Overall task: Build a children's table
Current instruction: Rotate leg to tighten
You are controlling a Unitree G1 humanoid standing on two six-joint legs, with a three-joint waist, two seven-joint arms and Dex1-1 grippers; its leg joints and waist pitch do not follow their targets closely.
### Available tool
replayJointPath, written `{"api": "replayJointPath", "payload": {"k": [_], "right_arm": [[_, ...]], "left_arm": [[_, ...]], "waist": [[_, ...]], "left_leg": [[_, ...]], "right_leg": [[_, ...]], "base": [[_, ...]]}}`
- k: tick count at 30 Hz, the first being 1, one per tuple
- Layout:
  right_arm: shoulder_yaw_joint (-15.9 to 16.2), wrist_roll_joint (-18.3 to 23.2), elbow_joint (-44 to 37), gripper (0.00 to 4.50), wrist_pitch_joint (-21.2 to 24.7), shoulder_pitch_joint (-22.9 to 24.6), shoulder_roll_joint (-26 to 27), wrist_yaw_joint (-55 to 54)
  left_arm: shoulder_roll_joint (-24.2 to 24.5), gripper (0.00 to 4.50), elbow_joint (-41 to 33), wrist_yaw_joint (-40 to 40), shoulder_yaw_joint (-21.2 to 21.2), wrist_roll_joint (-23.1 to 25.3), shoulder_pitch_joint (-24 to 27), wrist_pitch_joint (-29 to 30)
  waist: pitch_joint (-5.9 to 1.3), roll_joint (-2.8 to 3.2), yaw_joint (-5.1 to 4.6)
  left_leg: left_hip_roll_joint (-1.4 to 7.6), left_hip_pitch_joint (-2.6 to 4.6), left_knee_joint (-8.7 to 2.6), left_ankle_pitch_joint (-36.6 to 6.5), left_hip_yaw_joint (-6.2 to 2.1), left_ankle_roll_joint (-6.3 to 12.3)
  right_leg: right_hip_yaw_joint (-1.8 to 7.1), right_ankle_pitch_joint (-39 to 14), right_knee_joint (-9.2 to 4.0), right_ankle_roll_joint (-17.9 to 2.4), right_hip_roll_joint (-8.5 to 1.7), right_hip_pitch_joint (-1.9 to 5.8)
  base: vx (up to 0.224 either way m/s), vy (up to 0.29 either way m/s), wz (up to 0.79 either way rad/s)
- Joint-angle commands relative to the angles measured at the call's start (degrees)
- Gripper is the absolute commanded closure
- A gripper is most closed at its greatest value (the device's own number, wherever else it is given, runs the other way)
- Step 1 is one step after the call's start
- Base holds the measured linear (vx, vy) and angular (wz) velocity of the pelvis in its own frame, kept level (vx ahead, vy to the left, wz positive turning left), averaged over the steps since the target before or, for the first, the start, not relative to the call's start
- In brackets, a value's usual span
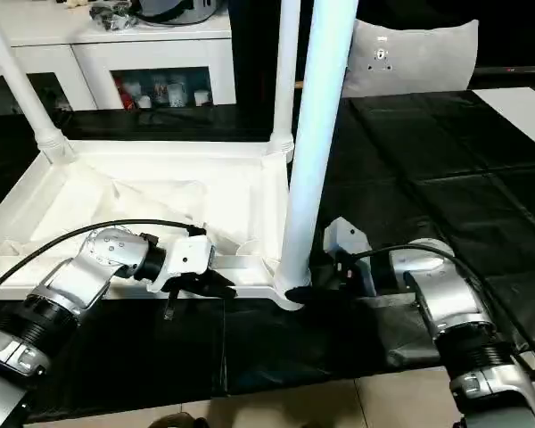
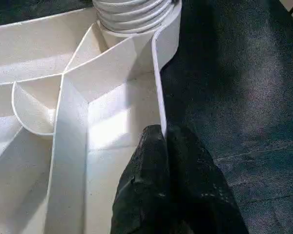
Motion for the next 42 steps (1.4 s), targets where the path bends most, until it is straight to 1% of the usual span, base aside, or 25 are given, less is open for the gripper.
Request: {"api": "replayJointPath", "payload": {"k": [1, 8, 12, 13, 14, 15, 16, 17, 18, 19, 21, 22, 23, 24, 25, 28, 29, 31, 33, 34, 35, 37, 39, 40, 42], "right_arm": [[-0.28, 0.31, -0.13, 1.62, -0.18, -0.63, 0.31, -0.37], [-0.25, 1.13, -1.15, 1.76, 0.05, 0.87, 0.97, 0.31], [-1.52, 3.20, -2.91, 1.78, 1.72, 2.29, 2.27, -1.00], [-2.25, 3.34, -3.61, 1.78, 4.01, 2.88, 4.51, -5.34], [-2.25, 3.34, -3.61, 1.78, 4.01, 2.88, 4.51, -5.34], [-2.88, 2.71, -3.06, 1.78, 5.10, 2.76, 6.38, -9.58], [-4.09, 2.15, -1.68, 1.78, 6.19, 2.13, 8.80, -15.00], [-4.09, 2.15, -1.68, 1.78, 6.19, 2.13, 8.80, -15.00], [-5.38, 2.12, -0.19, 1.78, 6.88, 1.22, 10.67, -19.13], [-7.26, 2.01, 2.04, 1.78, 7.34, -0.15, 13.52, -25.20], [-7.71, 1.98, 2.51, 1.78, 7.47, -0.44, 14.19, -26.65], [-9.89, 2.08, 4.58, 1.78, 7.92, -1.93, 17.72, -33.84], [-10.29, 2.00, 4.95, 1.78, 7.82, -2.20, 18.49, -35.48], [-10.76, 1.73, 5.43, 1.78, 7.40, -2.54, 19.40, -37.73], [-11.13, 1.35, 5.55, 1.78, 7.15, -2.68, 20.12, -39.57], [-12.83, 1.26, 6.35, 1.78, 6.88, -3.35, 22.14, -44.29], [-12.91, 1.67, 5.78, 1.44, 6.77, -2.95, 22.11, -42.89], [-12.74, 1.64, 4.98, 1.44, 6.66, -2.34, 21.73, -41.81], [-12.71, 1.89, 3.95, 1.04, 6.78, -1.47, 20.84, -39.92], [-12.58, 1.86, 3.14, 0.98, 6.52, -0.75, 19.94, -38.63], [-12.55, 1.85, 2.86, 0.98, 6.43, -0.49, 19.58, -38.21], [-12.61, 2.34, 1.48, 0.62, 6.01, 0.58, 18.04, -36.56], [-12.77, 2.81, -0.05, 0.57, 5.69, 1.63, 15.86, -33.97], [-12.89, 3.29, -1.05, 0.41, 5.77, 2.18, 14.49, -31.90], [-12.95, 3.89, -2.35, 0.28, 5.97, 2.77, 12.22, -28.64]], "left_arm": [[-0.57, 4.50, -0.24, -3.93, -3.48, 1.28, 0.12, -1.80], [-0.75, 4.50, -0.67, -2.94, -3.01, 0.97, 1.08, -0.86], [-1.19, 4.50, -1.47, -0.32, -2.34, 1.29, 1.99, 2.04], [-3.03, 4.50, -3.04, 3.81, -0.87, 0.76, 2.89, 6.66], [-3.03, 4.50, -3.04, 3.81, -0.87, 0.76, 2.89, 6.66], [-4.55, 4.50, -4.27, 6.82, 0.18, 0.38, 3.30, 10.03], [-6.22, 4.50, -5.60, 9.71, 1.20, -0.12, 3.60, 13.86], [-6.22, 4.50, -5.60, 9.71, 1.20, -0.12, 3.60, 13.86], [-7.37, 4.50, -6.15, 11.45, 1.65, -0.25, 3.67, 15.35], [-9.42, 4.50, -6.65, 14.55, 2.61, -0.37, 3.53, 17.92], [-9.92, 4.50, -6.81, 15.30, 2.85, -0.37, 3.52, 18.55], [-13.63, 4.50, -7.06, 21.02, 4.49, -0.06, 2.85, 22.69], [-14.48, 4.50, -6.94, 22.33, 4.78, 0.12, 2.64, 23.48], [-15.44, 4.50, -6.73, 23.96, 5.14, 0.41, 2.41, 24.34], [-16.14, 4.50, -6.91, 25.20, 5.41, 0.76, 2.40, 25.30], [-17.56, 4.50, -7.52, 27.83, 5.32, 2.14, 2.57, 27.44], [-17.25, 4.50, -7.45, 28.58, 4.78, 3.26, 2.55, 26.95], [-16.62, 4.50, -7.45, 28.95, 4.39, 4.01, 2.55, 26.44], [-15.33, 4.50, -7.43, 28.52, 3.93, 4.83, 2.57, 25.67], [-14.30, 4.50, -7.23, 28.17, 3.60, 5.48, 2.55, 24.84], [-13.93, 4.50, -7.07, 27.99, 3.49, 5.69, 2.52, 24.40], [-12.36, 4.50, -6.59, 27.28, 3.14, 6.30, 2.45, 22.95], [-10.90, 4.50, -6.24, 26.10, 3.38, 6.17, 2.47, 22.11], [-9.98, 4.50, -6.05, 25.11, 3.21, 6.18, 2.51, 21.15], [-8.56, 4.50, -5.80, 23.33, 2.74, 6.26, 2.62, 19.77]], "waist": [[-3.93, -0.66, -0.24], [-3.96, -0.67, -0.23], [-3.90, -0.66, -0.25], [-3.82, -0.64, -0.30], [-3.73, -0.70, -0.46], [-3.58, -0.66, -0.49], [-3.41, -0.68, -0.80], [-3.30, -0.71, -1.06], [-3.21, -0.79, -1.65], [-3.19, -0.72, -2.44], [-3.19, -0.73, -3.16], [-3.18, -0.76, -4.05], [-3.18, -0.88, -4.20], [-3.34, -0.64, -4.28], [-3.21, -0.87, -4.87], [-3.30, -0.72, -4.95], [-3.37, -0.73, -4.95], [-3.47, -0.66, -4.83], [-3.53, -0.67, -4.82], [-3.64, -0.64, -4.72], [-3.63, -0.67, -4.64], [-3.76, -0.59, -4.20], [-3.80, -0.61, -3.95], [-3.82, -0.58, -3.66], [-3.81, -0.62, -3.29]], "left_leg": [[3.37, 1.28, -3.96, -14.84, -1.08, 3.25], [3.36, 1.23, -3.92, -14.32, -1.06, 3.46], [3.36, 1.19, -4.02, -14.69, -1.11, 3.42], [3.39, 1.24, -4.08, -15.12, -1.12, 3.22], [3.43, 1.25, -4.19, -15.42, -1.11, 3.00], [3.32, 1.28, -4.21, -16.24, -1.13, 2.85], [3.30, 1.46, -4.35, -17.31, -1.17, 1.85], [3.04, 1.70, -4.31, -19.13, -1.32, 1.03], [2.89, 1.46, -4.44, -20.22, -1.59, 0.35], [2.81, 1.44, -4.50, -21.44, -1.81, -0.38], [2.71, 1.35, -4.48, -22.54, -2.00, -0.63], [2.72, 1.03, -4.50, -23.39, -2.03, -0.37], [2.67, 1.14, -4.42, -23.49, -2.02, -0.42], [2.67, 1.41, -4.32, -23.51, -2.05, -0.53], [2.38, 1.24, -4.21, -23.78, -1.99, 0.11], [2.35, 1.14, -4.12, -22.81, -1.87, 1.23], [2.39, 1.15, -4.14, -22.66, -1.83, 1.53], [2.52, 1.05, -4.18, -21.94, -1.77, 1.92], [2.58, 0.88, -4.24, -21.40, -1.76, 2.14], [2.69, 0.74, -4.29, -20.46, -1.71, 2.51], [2.69, 0.71, -4.30, -20.26, -1.71, 2.71], [2.72, 0.88, -4.15, -18.86, -1.43, 3.10], [2.70, 0.80, -4.07, -17.96, -1.36, 3.47], [2.65, 0.71, -3.98, -16.70, -1.28, 3.96], [2.68, 0.68, -3.97, -16.12, -1.29, 4.36]], "right_leg": [[2.35, -15.04, -3.95, -13.38, -3.40, 2.55], [2.37, -14.49, -3.92, -13.30, -3.38, 2.56], [2.31, -15.35, -3.99, -13.14, -3.34, 2.60], [2.33, -15.96, -4.09, -13.06, -3.35, 2.51], [2.34, -16.52, -4.09, -12.99, -3.34, 2.54], [2.28, -18.22, -4.32, -12.72, -3.35, 2.42], [2.37, -21.08, -4.46, -12.10, -3.39, 2.24], [2.21, -25.37, -5.02, -10.87, -3.47, 2.05], [2.03, -28.06, -5.22, -9.60, -3.50, 2.15], [1.89, -29.61, -5.35, -8.83, -3.45, 1.95], [1.71, -30.60, -5.58, -8.23, -3.49, 1.97], [1.70, -30.85, -5.68, -7.50, -3.43, 2.09], [1.67, -30.82, -5.72, -7.73, -3.38, 1.77], [1.70, -30.58, -5.86, -7.86, -3.47, 1.63], [1.51, -30.91, -6.16, -7.64, -3.28, 1.63], [1.62, -30.50, -6.39, -7.30, -3.33, 1.58], [1.65, -29.51, -6.34, -7.50, -3.23, 1.54], [1.79, -27.13, -6.10, -8.22, -3.20, 1.64], [1.82, -25.36, -5.89, -8.78, -3.17, 1.80], [1.93, -22.19, -5.48, -9.77, -3.14, 1.99], [1.93, -21.59, -5.45, -9.90, -3.09, 2.05], [2.12, -19.03, -5.29, -10.82, -3.15, 2.09], [2.18, -17.69, -5.12, -11.11, -3.19, 2.30], [2.18, -16.73, -4.99, -11.51, -3.27, 2.42], [2.13, -16.99, -5.00, -11.03, -3.22, 2.54]], "base": [[0.000, 0.000, 0.00], [0.000, 0.000, 0.00], [0.000, 0.000, 0.00], [0.000, 0.000, 0.00], [0.000, 0.000, 0.00], [0.000, 0.000, 0.00], [0.000, 0.000, 0.00], [0.000, 0.000, 0.00], [0.000, 0.000, 0.00], [0.000, 0.000, 0.00], [0.000, 0.000, 0.00], [0.000, 0.000, 0.00], [0.000, 0.000, 0.00], [0.000, 0.000, 0.00], [0.000, 0.000, 0.00], [0.000, 0.000, 0.00], [0.000, 0.000, 0.00], [0.000, 0.000, 0.00], [0.000, 0.000, 0.00], [0.000, 0.000, 0.00], [0.000, 0.000, 0.00], [0.000, 0.000, 0.00], [0.000, 0.000, 0.00], [0.000, 0.000, 0.00], [0.000, 0.000, 0.00]]}}
